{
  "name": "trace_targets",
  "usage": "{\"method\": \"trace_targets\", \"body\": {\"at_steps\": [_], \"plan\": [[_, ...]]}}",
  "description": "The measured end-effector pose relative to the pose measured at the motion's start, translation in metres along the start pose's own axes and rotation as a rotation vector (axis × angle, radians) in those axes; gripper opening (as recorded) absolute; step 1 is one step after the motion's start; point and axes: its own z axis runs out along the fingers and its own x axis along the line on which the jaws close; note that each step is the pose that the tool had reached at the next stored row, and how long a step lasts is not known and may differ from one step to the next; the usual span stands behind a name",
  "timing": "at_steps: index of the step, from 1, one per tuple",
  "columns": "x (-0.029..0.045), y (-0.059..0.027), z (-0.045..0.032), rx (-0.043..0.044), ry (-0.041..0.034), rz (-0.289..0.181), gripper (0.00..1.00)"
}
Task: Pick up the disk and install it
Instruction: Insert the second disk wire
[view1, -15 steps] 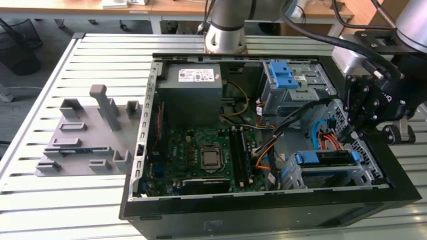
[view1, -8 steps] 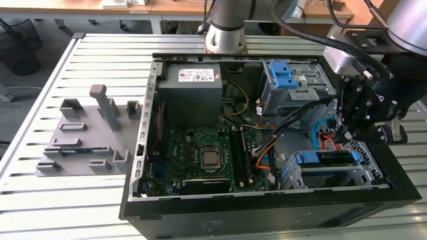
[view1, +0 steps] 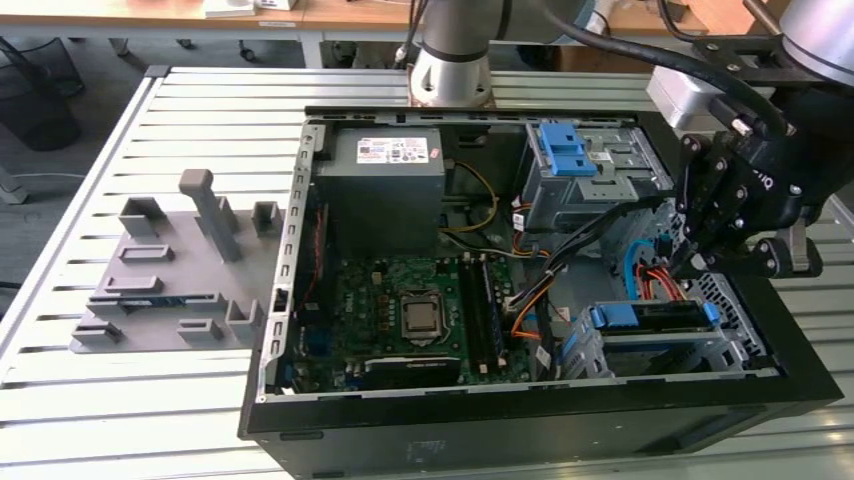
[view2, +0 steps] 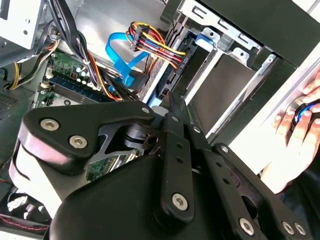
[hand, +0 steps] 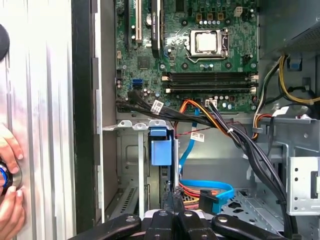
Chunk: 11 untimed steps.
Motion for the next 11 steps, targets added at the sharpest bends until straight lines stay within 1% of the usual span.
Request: {"method": "trace_targets", "body": {"at_steps": [3, 6, 11], "plan": [[-0.0019, 0.0, -0.0013, 0.0, -0.0001, 0.0, 0.11], [-0.0053, 0.0002, -0.0019, 0.0, -0.0001, 0.0, 0.11], [-0.0141, 0.0007, -0.0021, -0.0013, -0.0001, 0.0, 0.11]]}}
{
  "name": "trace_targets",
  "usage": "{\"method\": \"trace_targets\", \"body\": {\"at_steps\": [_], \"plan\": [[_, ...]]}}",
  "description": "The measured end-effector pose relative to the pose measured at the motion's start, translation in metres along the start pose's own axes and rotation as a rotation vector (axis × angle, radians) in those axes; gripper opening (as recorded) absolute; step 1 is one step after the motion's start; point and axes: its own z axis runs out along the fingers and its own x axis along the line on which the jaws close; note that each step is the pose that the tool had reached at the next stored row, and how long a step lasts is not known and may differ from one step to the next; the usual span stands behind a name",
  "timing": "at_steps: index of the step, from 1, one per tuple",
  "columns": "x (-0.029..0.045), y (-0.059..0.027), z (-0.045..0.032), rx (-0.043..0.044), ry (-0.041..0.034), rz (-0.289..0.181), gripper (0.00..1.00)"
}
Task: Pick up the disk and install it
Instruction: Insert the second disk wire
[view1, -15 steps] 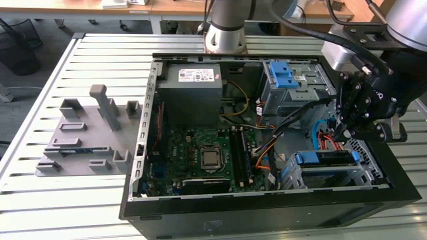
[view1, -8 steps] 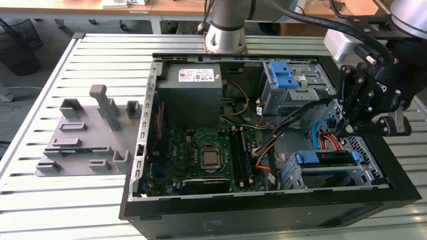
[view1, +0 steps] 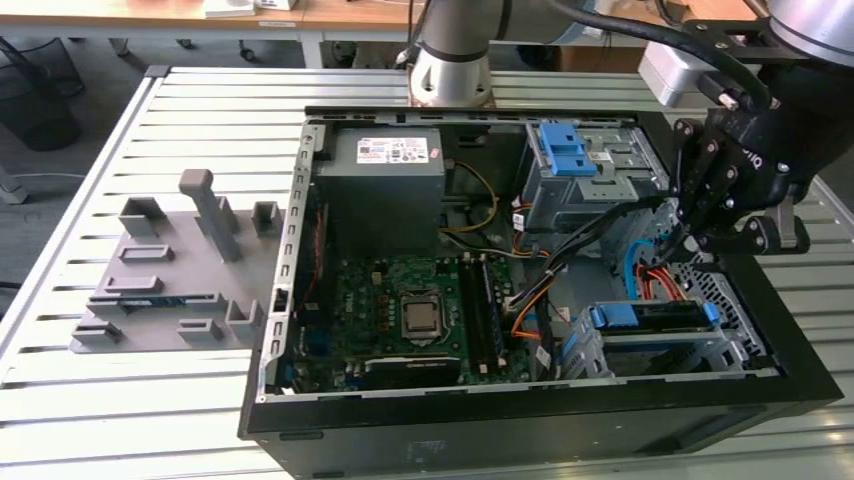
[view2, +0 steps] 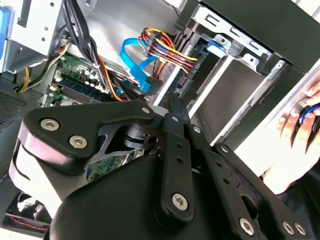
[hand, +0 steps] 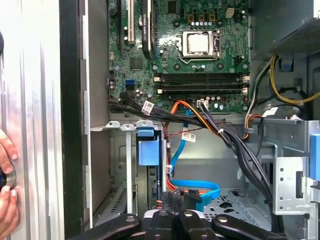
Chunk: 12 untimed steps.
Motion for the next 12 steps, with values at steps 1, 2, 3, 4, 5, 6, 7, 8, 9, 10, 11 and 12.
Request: {"method": "trace_targets", "body": {"at_steps": [1, 2, 3, 4, 5, 6, 7, 8, 9, 10, 11, 12], "plan": [[-0.0015, 0.0001, 0.0, -0.001, 0.0, 0.0, 0.11], [-0.0029, 0.0002, -0.0001, -0.0024, 0.0, 0.0, 0.11], [-0.0041, 0.0003, -0.0002, -0.0045, 0.0001, 0.0, 0.11], [-0.0052, 0.0003, -0.0004, -0.0076, 0.0003, 0.0, 0.11], [-0.0062, 0.0003, -0.0007, -0.0108, 0.0004, 0.0, 0.11], [-0.007, 0.0003, -0.0009, -0.0141, 0.0006, 0.0, 0.11], [-0.0076, 0.0004, -0.0009, -0.0157, 0.0006, 0.0, 0.11], [-0.0082, 0.0004, -0.0008, -0.0164, 0.0006, 0.0, 0.11], [-0.0086, 0.0004, -0.0009, -0.0168, 0.0009, 0.0, 0.11], [-0.0092, 0.0003, -0.0011, -0.0168, 0.0017, 0.0, 0.11], [-0.01, 0.0004, -0.0012, -0.0169, 0.0031, 0.0, 0.11], [-0.011, 0.0004, -0.0013, -0.0169, 0.005, 0.0, 0.11]]}}
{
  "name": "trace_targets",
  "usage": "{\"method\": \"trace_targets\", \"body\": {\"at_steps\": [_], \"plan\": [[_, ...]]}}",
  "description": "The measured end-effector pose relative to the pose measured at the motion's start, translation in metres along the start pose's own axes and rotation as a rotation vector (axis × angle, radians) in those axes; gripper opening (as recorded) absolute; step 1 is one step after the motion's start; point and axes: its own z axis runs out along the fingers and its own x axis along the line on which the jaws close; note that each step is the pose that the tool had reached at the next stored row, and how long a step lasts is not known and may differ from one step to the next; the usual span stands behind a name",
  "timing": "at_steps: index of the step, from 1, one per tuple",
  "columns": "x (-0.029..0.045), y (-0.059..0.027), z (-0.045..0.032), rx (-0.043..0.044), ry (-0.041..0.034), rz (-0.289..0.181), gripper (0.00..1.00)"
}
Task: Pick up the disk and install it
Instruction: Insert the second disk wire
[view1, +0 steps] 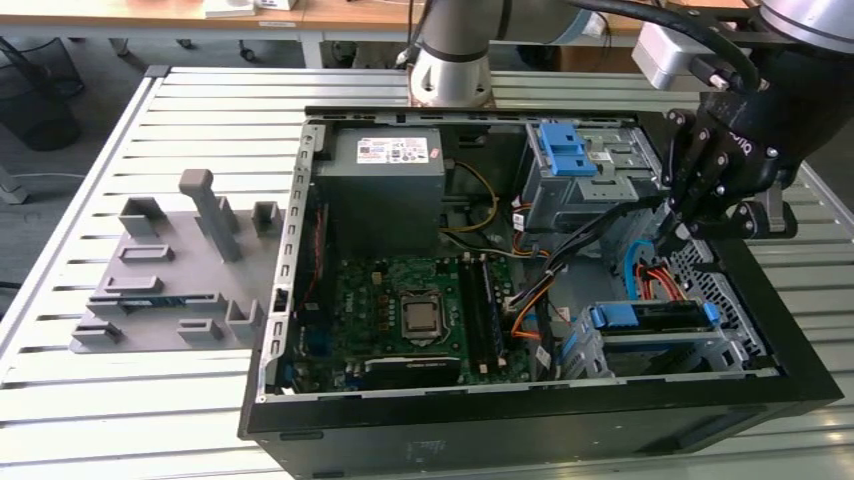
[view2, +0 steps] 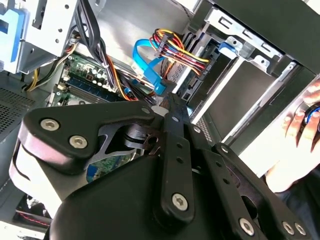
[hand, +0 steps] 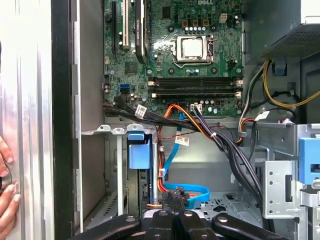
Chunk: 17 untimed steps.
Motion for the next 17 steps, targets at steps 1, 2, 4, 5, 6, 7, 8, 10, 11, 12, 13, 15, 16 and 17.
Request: {"method": "trace_targets", "body": {"at_steps": [1, 2, 4, 5, 6, 7, 8, 10, 11, 12, 13, 15, 16, 17], "plan": [[-0.0011, 0.0, -0.0001, 0.0, 0.0025, 0.0, 0.11], [-0.0023, 0.0001, -0.0001, -0.0001, 0.0044, 0.0, 0.11], [-0.0048, 0.0002, -0.0003, -0.0002, 0.0076, 0.0, 0.11], [-0.0061, 0.0003, -0.0003, -0.0003, 0.009, 0.0, 0.11], [-0.0073, 0.0003, -0.0003, -0.0003, 0.0106, 0.0, 0.11], [-0.0088, 0.0004, -0.0004, -0.0003, 0.0127, 0.0, 0.17], [-0.0104, 0.0004, -0.0004, -0.0002, 0.016, 0.0, 0.17], [-0.0138, 0.0006, -0.0006, 0.0002, 0.0242, 0.0, 0.17], [-0.0154, 0.0006, -0.0007, 0.0003, 0.0279, 0.0, 0.17], [-0.0166, 0.0006, -0.0006, 0.0004, 0.0315, 0.0, 0.18], [-0.0177, 0.0007, -0.0005, 0.0006, 0.0352, 0.0, 0.18], [-0.0192, 0.0007, 0.0, 0.0008, 0.0408, 0.0, 0.25], [-0.0197, 0.0008, 0.0004, 0.0008, 0.0413, 0.0, 0.25], [-0.02, 0.0007, 0.001, 0.0008, 0.0411, 0.0, 0.25]]}}
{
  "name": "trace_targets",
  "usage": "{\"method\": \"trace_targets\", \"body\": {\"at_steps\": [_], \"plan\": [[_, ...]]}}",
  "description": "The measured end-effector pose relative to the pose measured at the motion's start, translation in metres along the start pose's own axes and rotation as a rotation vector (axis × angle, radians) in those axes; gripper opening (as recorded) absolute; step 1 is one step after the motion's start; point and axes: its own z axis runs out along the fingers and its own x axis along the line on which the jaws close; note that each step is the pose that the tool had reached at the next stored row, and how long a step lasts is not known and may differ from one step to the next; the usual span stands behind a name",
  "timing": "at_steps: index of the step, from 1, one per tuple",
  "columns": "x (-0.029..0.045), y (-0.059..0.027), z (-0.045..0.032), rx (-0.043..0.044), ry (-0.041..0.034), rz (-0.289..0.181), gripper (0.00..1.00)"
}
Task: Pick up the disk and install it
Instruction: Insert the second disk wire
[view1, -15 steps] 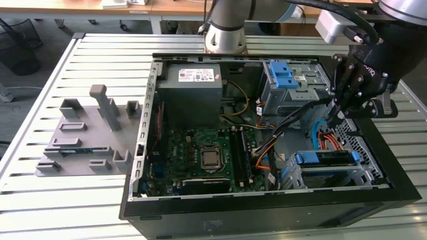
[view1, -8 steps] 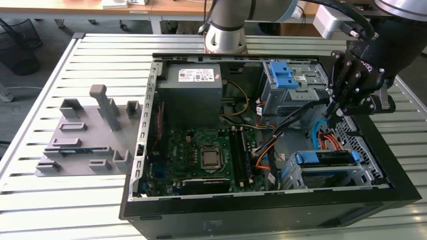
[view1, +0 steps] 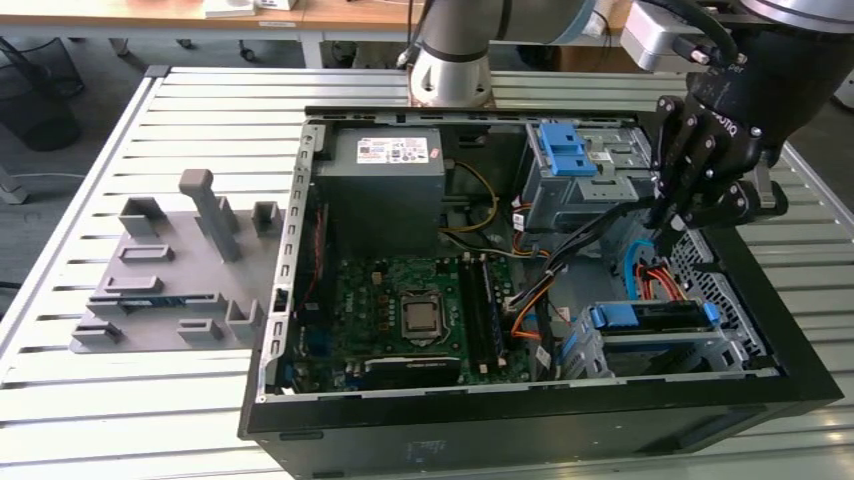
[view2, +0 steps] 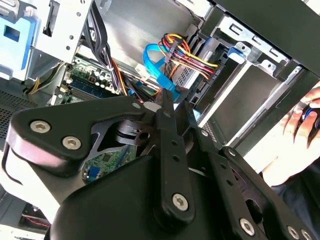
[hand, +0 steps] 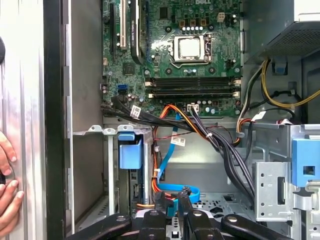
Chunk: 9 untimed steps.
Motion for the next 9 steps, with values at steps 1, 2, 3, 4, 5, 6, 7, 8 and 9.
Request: {"method": "trace_targets", "body": {"at_steps": [1, 2, 3, 4, 5, 6, 7, 8, 9], "plan": [[-0.0003, 0.0, 0.0007, 0.0, 0.0, 0.0, 0.25], [-0.0006, 0.0, 0.0013, 0.0, 0.0, 0.0, 0.25], [-0.0008, 0.0001, 0.0018, 0.0, 0.0003, 0.0, 0.25], [-0.0009, 0.0, 0.0024, 0.0, 0.0004, 0.0, 0.25], [-0.0011, 0.0001, 0.0031, 0.0, 0.0009, 0.0, 0.25], [-0.0011, 0.0001, 0.0038, 0.0001, 0.0018, 0.0, 0.25], [-0.0012, 0.0, 0.0045, 0.0001, 0.0036, 0.0, 0.25], [-0.0013, 0.0001, 0.0052, 0.0003, 0.0064, 0.0, 0.25], [-0.0013, 0.0, 0.006, 0.0004, 0.0102, 0.0, 0.25]]}}
